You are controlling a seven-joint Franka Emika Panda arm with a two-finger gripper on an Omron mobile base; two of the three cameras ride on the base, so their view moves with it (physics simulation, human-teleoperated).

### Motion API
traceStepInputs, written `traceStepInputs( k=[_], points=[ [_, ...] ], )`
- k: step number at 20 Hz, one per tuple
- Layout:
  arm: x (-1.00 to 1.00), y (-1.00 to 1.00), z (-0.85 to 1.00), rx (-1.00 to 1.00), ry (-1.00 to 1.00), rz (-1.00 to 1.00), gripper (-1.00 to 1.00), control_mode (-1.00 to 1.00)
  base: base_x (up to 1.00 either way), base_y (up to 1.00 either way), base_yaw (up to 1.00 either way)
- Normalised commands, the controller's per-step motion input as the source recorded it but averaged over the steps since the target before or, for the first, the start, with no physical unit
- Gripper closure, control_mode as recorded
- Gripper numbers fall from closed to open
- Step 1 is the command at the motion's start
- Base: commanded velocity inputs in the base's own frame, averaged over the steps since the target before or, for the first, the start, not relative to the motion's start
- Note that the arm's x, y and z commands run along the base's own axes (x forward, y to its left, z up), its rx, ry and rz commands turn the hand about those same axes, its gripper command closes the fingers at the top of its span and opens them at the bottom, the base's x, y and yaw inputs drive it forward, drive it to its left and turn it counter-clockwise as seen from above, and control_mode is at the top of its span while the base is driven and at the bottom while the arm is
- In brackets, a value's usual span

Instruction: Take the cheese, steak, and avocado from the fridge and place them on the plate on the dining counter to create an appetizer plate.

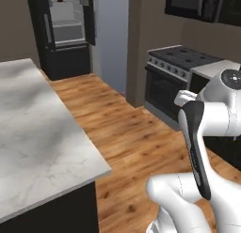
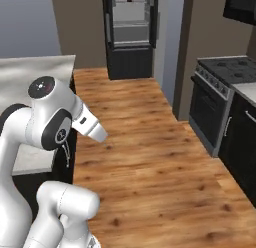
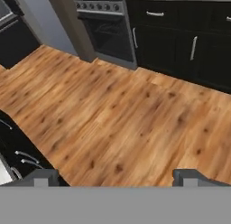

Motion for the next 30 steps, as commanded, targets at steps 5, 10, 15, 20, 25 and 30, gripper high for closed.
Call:
traceStepInputs(
  k=[5,10,15,20,25,30],
  points=[
    [0.0,0.0,0.0,0.0,0.0,0.0,-1.0,1.0,1.0,-0.46,0.36],
    [0.0,0.0,0.0,0.0,0.0,0.0,-1.0,1.0,1.0,-0.5,0.37],
    [0.0,0.0,0.0,0.0,0.0,0.0,-1.0,1.0,1.0,-0.55,0.4],
    [0.0,0.0,0.0,0.0,0.0,0.0,-1.0,1.0,1.0,-0.57,0.39],
    [0.0,0.0,0.0,0.0,0.0,0.0,-1.0,1.0,1.0,-0.65,0.3],
    [0.0,0.0,0.0,0.0,0.0,0.0,-1.0,1.0,1.0,-0.76,0.1]
  ],
)
